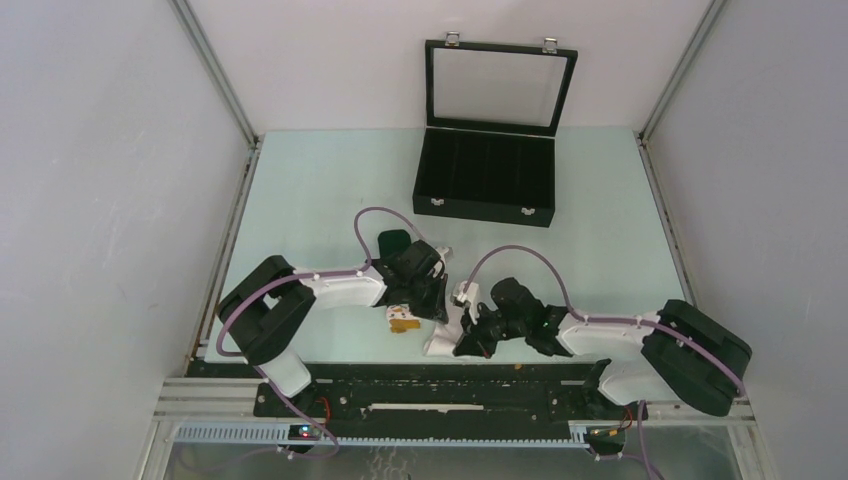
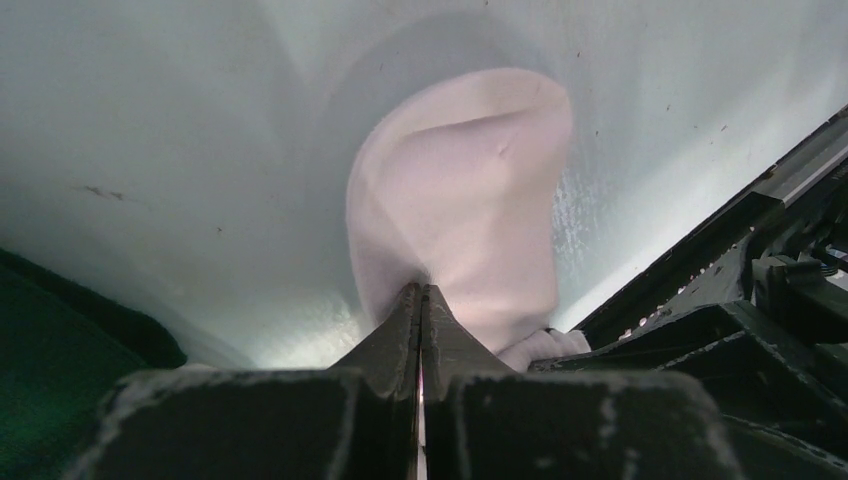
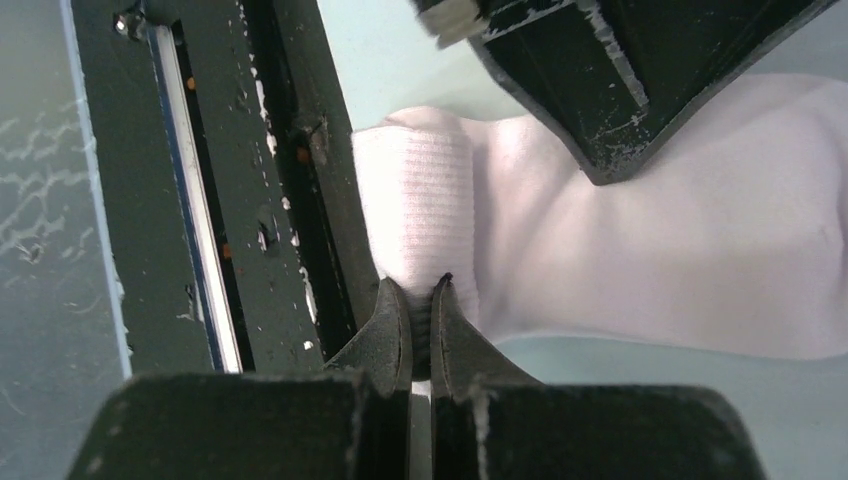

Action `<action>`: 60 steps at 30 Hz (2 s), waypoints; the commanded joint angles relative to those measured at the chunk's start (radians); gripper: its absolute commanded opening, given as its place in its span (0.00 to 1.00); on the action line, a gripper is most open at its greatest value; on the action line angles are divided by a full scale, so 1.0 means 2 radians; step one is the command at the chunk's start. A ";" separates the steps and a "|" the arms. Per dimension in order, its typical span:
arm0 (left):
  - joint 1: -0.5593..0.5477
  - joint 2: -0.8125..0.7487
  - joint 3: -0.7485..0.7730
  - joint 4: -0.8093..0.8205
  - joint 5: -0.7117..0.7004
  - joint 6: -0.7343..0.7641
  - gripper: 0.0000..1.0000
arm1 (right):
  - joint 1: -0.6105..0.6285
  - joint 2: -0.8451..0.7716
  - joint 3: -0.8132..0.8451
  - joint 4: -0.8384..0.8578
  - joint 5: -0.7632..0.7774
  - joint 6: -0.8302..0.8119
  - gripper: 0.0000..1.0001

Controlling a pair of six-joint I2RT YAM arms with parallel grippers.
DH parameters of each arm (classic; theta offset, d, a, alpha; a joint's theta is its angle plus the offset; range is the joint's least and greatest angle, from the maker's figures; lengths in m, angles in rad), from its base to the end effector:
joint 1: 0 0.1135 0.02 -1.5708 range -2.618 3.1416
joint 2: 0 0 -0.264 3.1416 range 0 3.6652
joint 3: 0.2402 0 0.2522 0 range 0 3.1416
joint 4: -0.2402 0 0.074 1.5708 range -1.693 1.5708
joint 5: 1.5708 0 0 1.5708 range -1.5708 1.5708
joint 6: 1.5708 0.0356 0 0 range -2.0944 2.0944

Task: Roll the socks
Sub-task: Roll a pair of socks at the center of the board.

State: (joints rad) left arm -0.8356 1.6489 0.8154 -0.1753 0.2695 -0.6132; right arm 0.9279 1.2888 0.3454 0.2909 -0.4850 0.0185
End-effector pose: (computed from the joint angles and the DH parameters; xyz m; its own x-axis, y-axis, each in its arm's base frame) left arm 0.1992 -0.2344 0.1440 -0.9304 0.2018 -0.3061 0.3359 0.8039 -0.4909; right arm 0.1202 0.1882 0.1399 -0.3812 -0.4815 -0.7892 -0.9232 0.2429 0.2977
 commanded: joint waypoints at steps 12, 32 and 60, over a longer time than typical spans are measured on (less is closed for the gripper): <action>0.001 -0.035 0.012 -0.001 -0.040 0.007 0.00 | -0.075 0.116 0.052 -0.073 -0.056 0.131 0.00; -0.005 -0.133 -0.020 -0.039 0.024 0.022 0.00 | -0.119 0.201 0.039 -0.036 -0.105 0.229 0.00; -0.043 -0.142 -0.049 -0.050 0.025 0.000 0.00 | -0.117 0.198 0.039 -0.050 -0.071 0.242 0.00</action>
State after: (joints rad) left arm -0.9108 1.3739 0.7059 -0.3145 0.2966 -0.6041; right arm 0.6838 1.6455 0.4656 0.3485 -0.8276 0.5381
